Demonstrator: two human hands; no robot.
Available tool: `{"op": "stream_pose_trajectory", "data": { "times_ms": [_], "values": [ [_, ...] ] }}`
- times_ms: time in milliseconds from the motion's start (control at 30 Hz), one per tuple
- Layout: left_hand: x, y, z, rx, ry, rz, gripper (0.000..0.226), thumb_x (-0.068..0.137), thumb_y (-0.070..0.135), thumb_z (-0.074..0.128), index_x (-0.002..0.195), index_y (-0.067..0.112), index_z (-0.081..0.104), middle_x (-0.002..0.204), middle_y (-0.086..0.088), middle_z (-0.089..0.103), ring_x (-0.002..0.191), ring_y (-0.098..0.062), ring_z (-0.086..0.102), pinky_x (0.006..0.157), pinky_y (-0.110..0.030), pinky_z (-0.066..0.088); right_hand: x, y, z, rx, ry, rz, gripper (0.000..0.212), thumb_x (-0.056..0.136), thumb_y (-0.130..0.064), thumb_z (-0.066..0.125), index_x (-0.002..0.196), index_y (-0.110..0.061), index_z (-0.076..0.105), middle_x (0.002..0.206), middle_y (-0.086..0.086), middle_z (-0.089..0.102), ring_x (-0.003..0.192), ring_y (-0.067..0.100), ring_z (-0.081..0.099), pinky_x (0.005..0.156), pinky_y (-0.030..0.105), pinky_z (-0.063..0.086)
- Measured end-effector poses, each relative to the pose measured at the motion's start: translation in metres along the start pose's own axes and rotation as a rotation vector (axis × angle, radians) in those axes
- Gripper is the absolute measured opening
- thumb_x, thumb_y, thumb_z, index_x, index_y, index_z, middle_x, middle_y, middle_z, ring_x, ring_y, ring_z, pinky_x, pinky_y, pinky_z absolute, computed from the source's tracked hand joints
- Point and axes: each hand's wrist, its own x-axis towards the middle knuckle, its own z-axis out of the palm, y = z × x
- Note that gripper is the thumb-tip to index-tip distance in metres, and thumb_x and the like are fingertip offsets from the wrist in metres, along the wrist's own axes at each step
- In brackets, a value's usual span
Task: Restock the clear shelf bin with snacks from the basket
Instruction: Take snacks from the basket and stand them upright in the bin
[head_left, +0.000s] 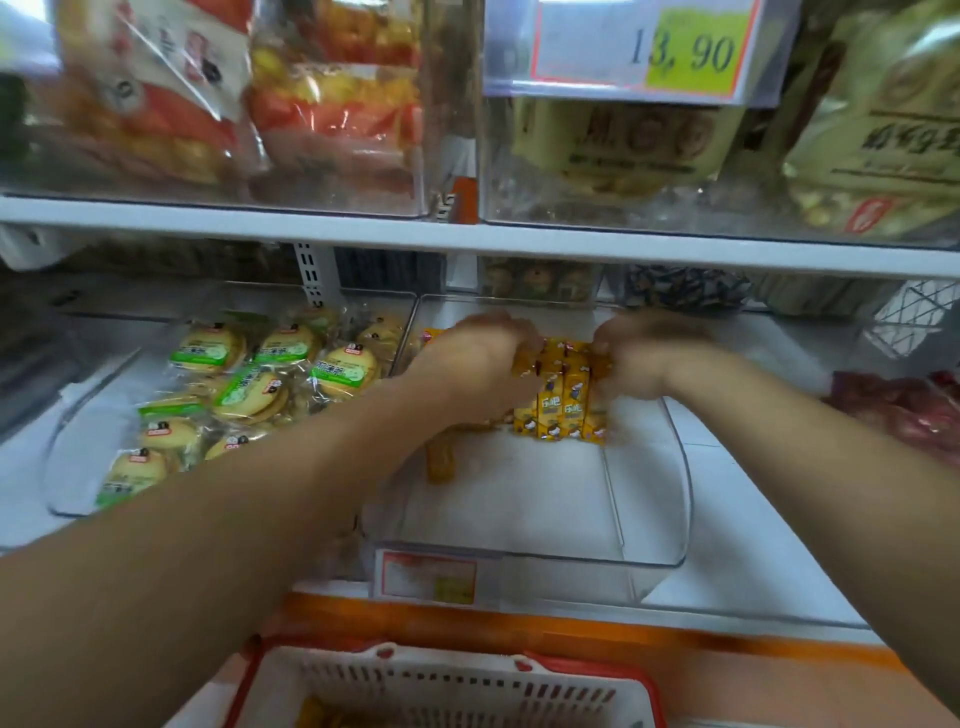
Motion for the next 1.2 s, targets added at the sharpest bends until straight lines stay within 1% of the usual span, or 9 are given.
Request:
{"op": "stream_pose_trajectory", "data": {
  "times_ms": [133, 300, 400, 500, 600, 667, 733, 900, 1200],
  "values": [
    [-0.085, -0.027, -0.049, 0.01, 0.124, -0.045, 0.047, 0.084, 0.045, 0.071, 0.129, 0.034, 0.063, 0.116, 0.005, 0.063, 0.111, -0.022, 0.061, 0.088, -0.034, 0.05, -0.036, -0.024, 0.001, -0.031, 0.354, -0.078, 0.033, 0.077, -0.051, 0.068, 0.104, -0.03, 0.068, 0.105, 0.003, 0.068, 0.095, 0.027, 0.065, 0.073, 0.033, 0.053],
    [-0.152, -0.051, -0.041, -0.136, 0.177, -0.406, 0.065, 0.087, 0.036, 0.075, 0.146, 0.023, 0.049, 0.134, 0.001, 0.057, 0.119, -0.023, 0.059, 0.097, -0.039, 0.049, -0.031, -0.092, 0.004, 0.558, 0.086, -0.317, 0.021, 0.082, -0.035, 0.078, 0.098, -0.023, 0.073, 0.088, -0.011, 0.067, 0.08, 0.008, 0.061, 0.065, 0.022, 0.046],
    [-0.163, -0.05, -0.023, -0.306, 0.181, -0.403, 0.054, 0.092, 0.033, 0.071, 0.143, 0.027, 0.053, 0.123, 0.009, 0.063, 0.101, -0.013, 0.065, 0.087, -0.038, 0.056, -0.009, -0.128, 0.026, 0.549, 0.005, -0.333, 0.02, 0.084, -0.03, 0.076, 0.098, -0.016, 0.073, 0.088, -0.002, 0.068, 0.083, 0.017, 0.063, 0.069, 0.027, 0.045],
    [-0.165, -0.047, -0.007, -0.359, 0.158, -0.329, 0.05, 0.089, 0.031, 0.072, 0.136, 0.034, 0.054, 0.118, 0.013, 0.063, 0.085, -0.001, 0.065, 0.074, -0.031, 0.055, 0.005, -0.149, 0.049, 0.392, -0.056, -0.29, 0.03, 0.079, -0.041, 0.077, 0.079, -0.018, 0.057, 0.077, 0.009, 0.061, 0.072, 0.024, 0.054, 0.054, 0.029, 0.039],
    [-0.167, -0.05, 0.002, -0.353, 0.139, -0.31, 0.065, 0.089, 0.028, 0.073, 0.146, 0.035, 0.042, 0.127, 0.013, 0.059, 0.085, -0.004, 0.065, 0.075, -0.032, 0.054, 0.009, -0.158, 0.063, 0.415, -0.054, -0.248, 0.047, 0.073, -0.041, 0.082, 0.097, -0.015, 0.051, 0.091, 0.013, 0.064, 0.083, 0.03, 0.063, 0.058, 0.027, 0.042],
    [-0.167, -0.052, 0.003, -0.39, 0.138, -0.314, 0.068, 0.089, 0.024, 0.074, 0.148, 0.035, 0.04, 0.13, 0.014, 0.058, 0.084, -0.002, 0.066, 0.077, -0.036, 0.058, 0.011, -0.161, 0.066, 0.445, 0.001, -0.26, 0.039, 0.073, -0.036, 0.081, 0.089, -0.021, 0.048, 0.101, 0.016, 0.068, 0.095, 0.035, 0.066, 0.064, 0.028, 0.042],
    [-0.167, -0.054, 0.003, -0.422, 0.129, -0.32, 0.07, 0.089, 0.022, 0.074, 0.149, 0.036, 0.041, 0.13, 0.015, 0.058, 0.083, -0.001, 0.066, 0.078, -0.037, 0.06, 0.015, -0.158, 0.062, 0.473, 0.061, -0.271, 0.032, 0.077, -0.037, 0.077, 0.075, -0.028, 0.046, 0.087, 0.009, 0.068, 0.089, 0.033, 0.065, 0.058, 0.027, 0.035],
    [-0.17, -0.053, 0.002, -0.458, 0.091, -0.342, 0.073, 0.092, 0.023, 0.073, 0.153, 0.037, 0.036, 0.132, 0.017, 0.055, 0.089, -0.005, 0.066, 0.082, -0.04, 0.061, 0.033, -0.143, 0.036, 0.647, 0.276, -0.157, 0.022, 0.095, -0.043, 0.061, 0.091, -0.022, 0.062, 0.069, -0.007, 0.06, 0.067, 0.014, 0.058, 0.052, 0.024, 0.035],
    [-0.173, -0.053, 0.002, -0.45, 0.083, -0.354, 0.074, 0.093, 0.028, 0.071, 0.154, 0.041, 0.031, 0.128, 0.021, 0.054, 0.087, -0.004, 0.065, 0.079, -0.037, 0.062, 0.048, -0.151, 0.017, 0.901, 0.121, -0.081, 0.018, 0.095, -0.035, 0.065, 0.101, -0.018, 0.064, 0.08, 0.007, 0.07, 0.064, 0.016, 0.073, 0.057, 0.029, 0.061]
  ]
}}
